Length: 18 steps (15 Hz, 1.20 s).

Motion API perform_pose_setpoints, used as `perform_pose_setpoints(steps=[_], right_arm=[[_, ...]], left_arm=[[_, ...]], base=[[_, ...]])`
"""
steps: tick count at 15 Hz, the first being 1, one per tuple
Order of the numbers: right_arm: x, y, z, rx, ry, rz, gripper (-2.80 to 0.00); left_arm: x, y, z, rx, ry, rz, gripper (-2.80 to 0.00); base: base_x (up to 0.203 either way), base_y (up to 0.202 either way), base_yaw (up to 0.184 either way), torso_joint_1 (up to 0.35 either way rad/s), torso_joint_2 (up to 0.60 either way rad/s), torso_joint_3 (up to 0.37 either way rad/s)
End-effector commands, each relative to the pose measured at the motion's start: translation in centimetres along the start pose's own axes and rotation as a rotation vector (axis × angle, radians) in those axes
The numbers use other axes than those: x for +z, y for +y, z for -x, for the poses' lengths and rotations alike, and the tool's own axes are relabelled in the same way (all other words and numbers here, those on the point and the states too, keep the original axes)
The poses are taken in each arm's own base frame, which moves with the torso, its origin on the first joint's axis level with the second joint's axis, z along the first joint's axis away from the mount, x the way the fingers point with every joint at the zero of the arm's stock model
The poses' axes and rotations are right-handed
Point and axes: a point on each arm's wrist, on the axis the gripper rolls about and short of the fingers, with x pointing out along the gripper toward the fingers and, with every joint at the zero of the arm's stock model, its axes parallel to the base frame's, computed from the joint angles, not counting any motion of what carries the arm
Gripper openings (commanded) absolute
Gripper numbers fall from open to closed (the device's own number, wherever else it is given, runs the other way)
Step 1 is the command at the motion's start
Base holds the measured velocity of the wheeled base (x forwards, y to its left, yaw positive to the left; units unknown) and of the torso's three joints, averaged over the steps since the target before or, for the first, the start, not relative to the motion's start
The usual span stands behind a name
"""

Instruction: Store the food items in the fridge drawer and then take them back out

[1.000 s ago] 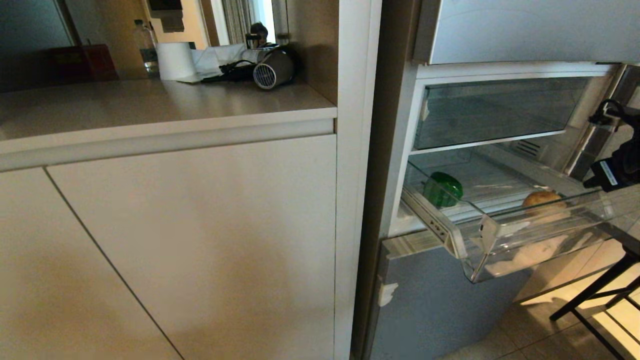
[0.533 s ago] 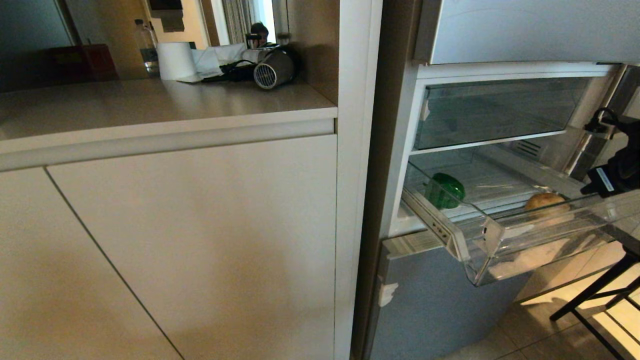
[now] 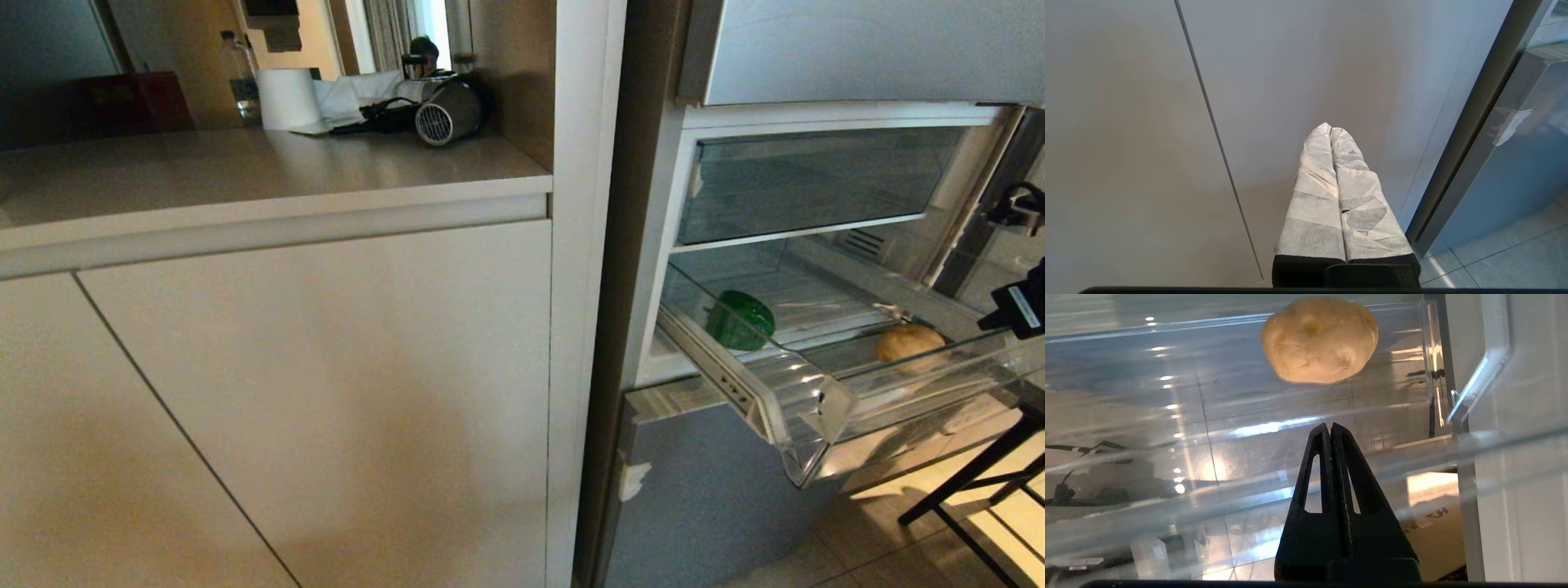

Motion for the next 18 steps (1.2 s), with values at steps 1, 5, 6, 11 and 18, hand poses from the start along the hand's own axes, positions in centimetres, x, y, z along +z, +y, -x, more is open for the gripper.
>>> perform_pose_setpoints(steps=[1,5,6,11,18], right_arm=[[-1.0,0.6,2.1,-0.009,-0.001,0.008,-2.80],[-2.1,1.4,3.7,-0.009,-0.007,0.032,-2.80],[-1.9,1.3,3.3,-0.003,-0.010,0.029,-2.80],[-0.2,-0.1,0.7,-0.022,-0.039,0.010,-2.80],[1.6,-2.5,-2.5,-0.049,-0.048,-0.007,-2.80]], left_arm=[[-0.2,0.0,-0.1,0.001,0.009,0.000,-2.80],[-0.2,0.0,-0.1,0.001,0.009,0.000,-2.80],[-0.2,0.0,-0.1,0.001,0.009,0.000,-2.80],[-0.2,0.0,-0.1,0.001,0.009,0.000,-2.80],[-0.2,0.0,-0.1,0.001,0.009,0.000,-2.80]], base=[[0.000,0.000,0.000,0.000,0.00,0.000],[0.000,0.000,0.000,0.000,0.00,0.000],[0.000,0.000,0.000,0.000,0.00,0.000],[0.000,0.000,0.000,0.000,0.00,0.000],[0.000,0.000,0.000,0.000,0.00,0.000]])
